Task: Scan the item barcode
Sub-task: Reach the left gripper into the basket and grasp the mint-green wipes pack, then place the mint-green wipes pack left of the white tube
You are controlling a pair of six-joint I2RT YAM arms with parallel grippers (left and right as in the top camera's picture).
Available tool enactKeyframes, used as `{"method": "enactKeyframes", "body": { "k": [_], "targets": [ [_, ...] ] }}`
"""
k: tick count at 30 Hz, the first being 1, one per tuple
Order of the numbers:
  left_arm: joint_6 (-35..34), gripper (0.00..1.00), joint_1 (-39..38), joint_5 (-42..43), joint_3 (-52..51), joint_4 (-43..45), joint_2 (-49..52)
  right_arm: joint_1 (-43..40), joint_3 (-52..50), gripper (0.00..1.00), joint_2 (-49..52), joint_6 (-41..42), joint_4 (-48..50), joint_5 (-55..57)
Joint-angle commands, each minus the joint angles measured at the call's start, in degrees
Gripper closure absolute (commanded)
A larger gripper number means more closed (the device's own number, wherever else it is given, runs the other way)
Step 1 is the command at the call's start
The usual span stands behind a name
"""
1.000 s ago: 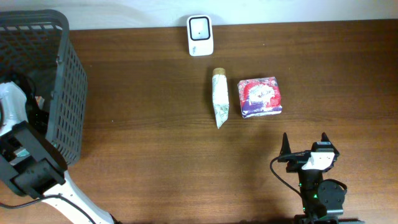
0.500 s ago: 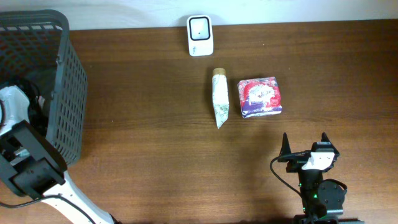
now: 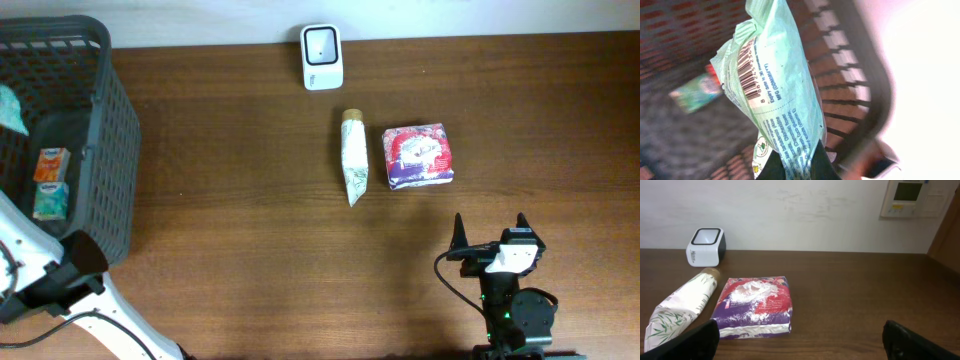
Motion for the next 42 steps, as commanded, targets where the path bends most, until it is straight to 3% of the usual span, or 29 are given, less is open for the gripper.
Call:
{"method": "enactKeyframes", "body": {
  "k": [1,8,13,16,20,24,27,33,36,39,42],
  "targets": [
    [9.66,1.0,-3.5,8.07,5.73,2.47,-0.79,0.33,-0.52,0.02,-0.37,0.44,-0.22,-0.13],
    [22.34,1.0,-20.15,10.64,5.77,1.49,-0.76,0.33,-0.52,0.02,-0.37,0.44,-0.22,-0.13],
    [25.79,1.0,-36.26,2.86,-0.72,0.02,-0.52,0.33,-0.52,0.01,-0.37,0.44,-0.22,-0.13],
    [25.75,1.0,-43.36,-5.49,-10.49,0.24,-0.44,0.33,-0.52,0.02,-0.37,0.44,-0.22,-0.13],
    [25.75,1.0,-48.83,-7.23,-26.53,4.81,-0.37,0.33,-0.52,0.01,-0.37,0.44,-0.22,-0.13],
    [26.18,1.0,-52.68,-7.23,-44.52,15.06,-0.37,0.33,-0.52,0.01,-0.37,0.44,-0.22,-0.13],
    [31.54,1.0,-55.25,-7.28,-54.01,23.63,-0.37,0.33,-0.52,0.02,-0.37,0.44,-0.22,-0.13],
    [34.93,0.88,-56.59,-6.71,-62.99,32.35,-0.33,0.33,-0.52,0.02,-0.37,0.44,-0.22,-0.13],
    [34.91,0.58,-56.59,-6.69,-63.34,33.81,-0.33,0.33,-0.52,0.01,-0.37,0.44,-0.22,-0.13],
    [34.88,0.5,-56.57,-5.05,-63.32,34.18,-0.33,0.33,-0.52,0.01,-0.37,0.44,-0.22,-0.13],
    [34.64,0.51,-56.28,-5.07,-61.59,33.48,-0.44,0.33,-0.52,0.02,-0.37,0.44,-0.22,-0.13]
  ]
}}
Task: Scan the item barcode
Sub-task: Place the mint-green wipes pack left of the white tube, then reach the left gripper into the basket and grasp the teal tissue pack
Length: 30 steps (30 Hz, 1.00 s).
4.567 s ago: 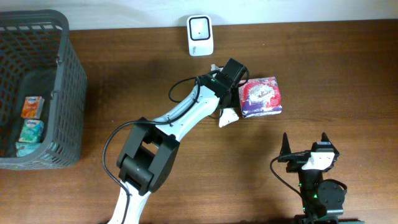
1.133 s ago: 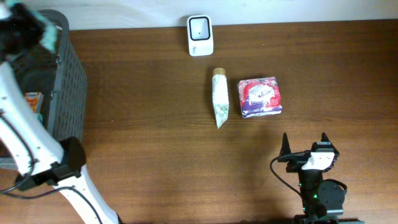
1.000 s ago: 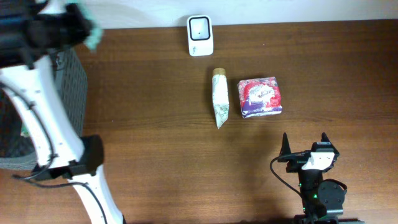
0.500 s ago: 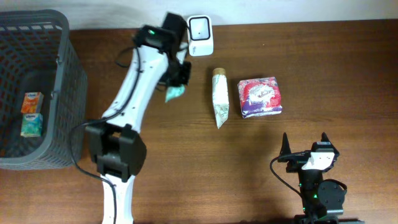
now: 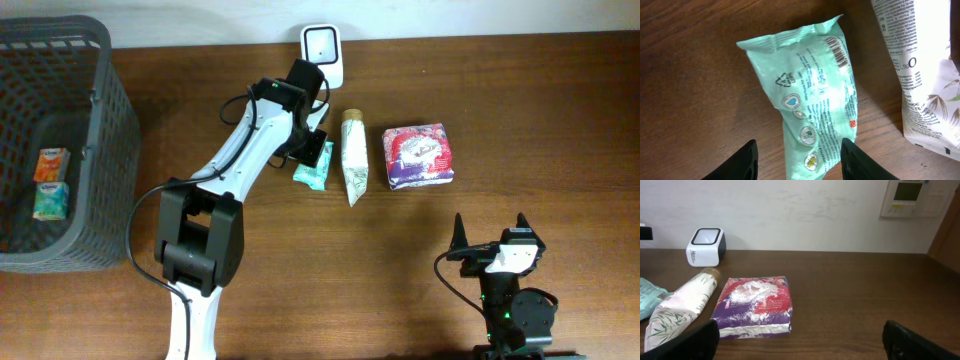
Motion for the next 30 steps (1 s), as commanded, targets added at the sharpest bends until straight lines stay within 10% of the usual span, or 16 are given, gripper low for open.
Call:
{"method": "enactKeyframes", "body": {
  "k": [1,4,6,15,30],
  "targets": [
    [0.26,0.51,0.48,1.07,3.3,-1.84,-0.94,0.33,-0.52,0.02,-0.37,0.42,-0.22,-0.11],
    [0.26,0.43,2.34,1.05,16.98,-9.81,-1.31,0.33,-0.52,0.01,-0.37,0.42,-0.22,-0.11],
    [0.26,0.13,4.79,1.03,30.32,-15.74,-1.33,0.33,-0.52,0.02,-0.37,0.42,-0.22,-0.11],
    [0.24,0.0,30.01,-0.76,69.75,-31.04,-1.33,0.33,-0.52,0.01,-0.37,0.42,-0.22,-0.11],
    [0.81,0.01,53.68,-11.89,33.14,-19.65,-1.31,0.33,-0.52,0.02,-0.37,0.42,-0.22,-0.11]
  ]
}}
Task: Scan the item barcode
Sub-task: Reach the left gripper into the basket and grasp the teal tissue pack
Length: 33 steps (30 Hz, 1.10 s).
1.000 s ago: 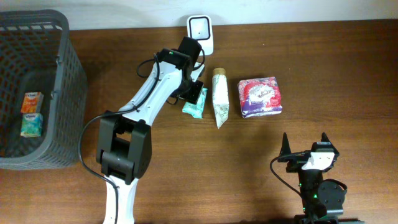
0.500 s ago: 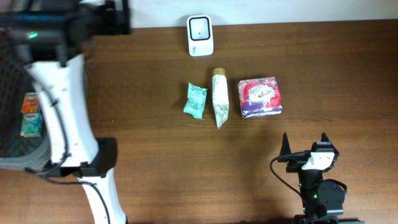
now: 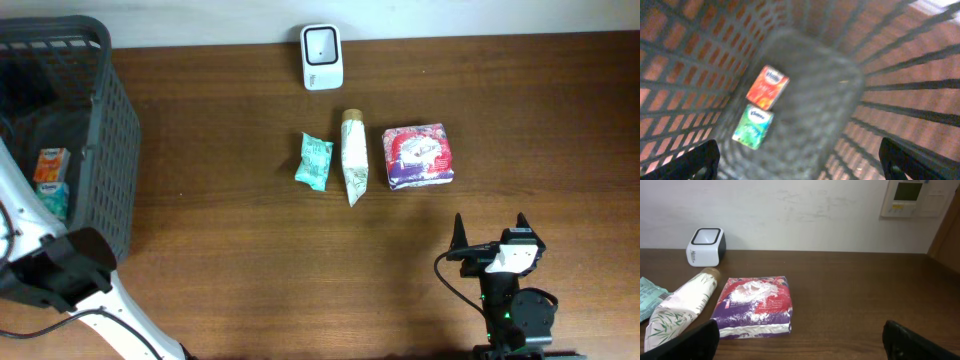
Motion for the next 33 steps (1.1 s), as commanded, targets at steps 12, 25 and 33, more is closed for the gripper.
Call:
{"method": "enactKeyframes", "body": {
  "k": [12,25,33],
  "targets": [
    [16.15,0.13,0.76,-15.96,-41.0,22.95,-0.11,0.33,-0.52,0.02,-0.37,0.42,-0.22,-0.13],
    [17.46,0.32,1.16,-20.39,-51.82,33.42,-0.11,0.33,-0.52,0.02,-0.37,0.42,-0.22,-0.13],
    [17.44,0.79,5.99,-10.69,-53.59,34.82,-0.09,0.33,-0.52,0.02,-0.37,0.42,-0.22,-0.13]
  ]
}}
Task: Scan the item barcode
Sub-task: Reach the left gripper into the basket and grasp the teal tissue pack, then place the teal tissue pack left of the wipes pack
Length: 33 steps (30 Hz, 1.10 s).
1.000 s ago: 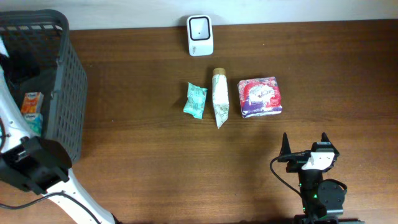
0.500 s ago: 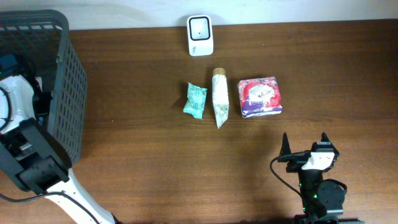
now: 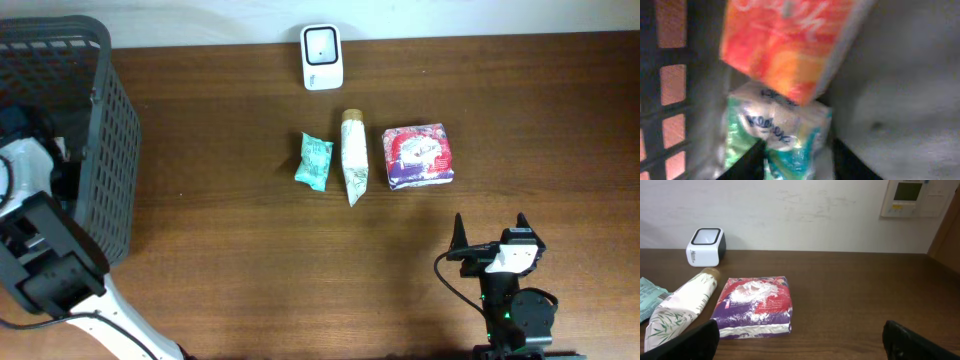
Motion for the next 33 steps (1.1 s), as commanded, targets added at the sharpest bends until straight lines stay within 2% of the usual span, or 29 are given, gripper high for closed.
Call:
{"method": "enactKeyframes", "body": {
  "k": [1,2,6,9,11,14,15,18,21,23,27,30,31,33],
  "targets": [
    [-0.04,0.88,2.69,5.9,-1.86,-1.09,0.33,0.33,-0.52,0.02,-0.37,0.42,-0.22,-0.13],
    [-0.04,0.99,2.93,5.92,-1.86,-1.42,0.33,0.33,-0.52,0.01,-0.37,0.42,-0.22,-0.13],
    [-0.74,1.0,2.6,6.54,-1.31,-2.58,-1.11,0.33,-0.52,0.02,-0.37,0.42,-0.22,-0.13],
    [-5.31,1.0,1.62,6.58,1.18,-2.78,-7.91,0.33,-0.52,0.02,-0.37,0.42,-0.22,-0.13],
    [-5.42,1.0,1.38,11.13,3.87,-1.53,-14.53,0.33,-0.52,0.02,-0.37,0.42,-0.22,-0.13],
    [-6.14,1.0,1.38,23.43,6.1,2.38,-22.73,0.33,-0.52,0.01,-0.37,0.42,-0.22,-0.13],
    [-8.79,1.0,1.38,25.77,6.21,4.26,-25.16,0.33,-0.52,0.01,-0.37,0.42,-0.2,-0.13],
    [-26.8,1.0,1.38,37.68,6.21,12.2,-34.49,0.33,-0.52,0.01,-0.37,0.42,-0.22,-0.13],
    [-38.93,1.0,1.07,49.35,6.21,15.52,-38.53,0.33,-0.52,0.02,-0.37,0.42,-0.22,-0.13],
    [-41.22,1.0,-1.05,53.99,6.21,16.06,-39.23,0.33,-0.52,0.02,-0.37,0.42,-0.2,-0.13],
    [-40.72,1.0,-13.22,53.37,5.77,14.4,-37.18,0.33,-0.52,0.01,-0.37,0.42,-0.22,-0.13],
    [-32.94,1.0,-23.34,52.5,5.77,10.36,-34.56,0.33,-0.52,0.01,-0.37,0.42,-0.22,-0.13],
    [-30.47,1.0,-26.77,49.92,5.77,9.01,-33.59,0.33,-0.52,0.01,-0.37,0.42,-0.22,-0.13],
    [-30.21,1.0,-32.11,37.75,5.77,5.25,-31.91,0.33,-0.52,0.02,-0.37,0.42,-0.22,-0.13]
  ]
}}
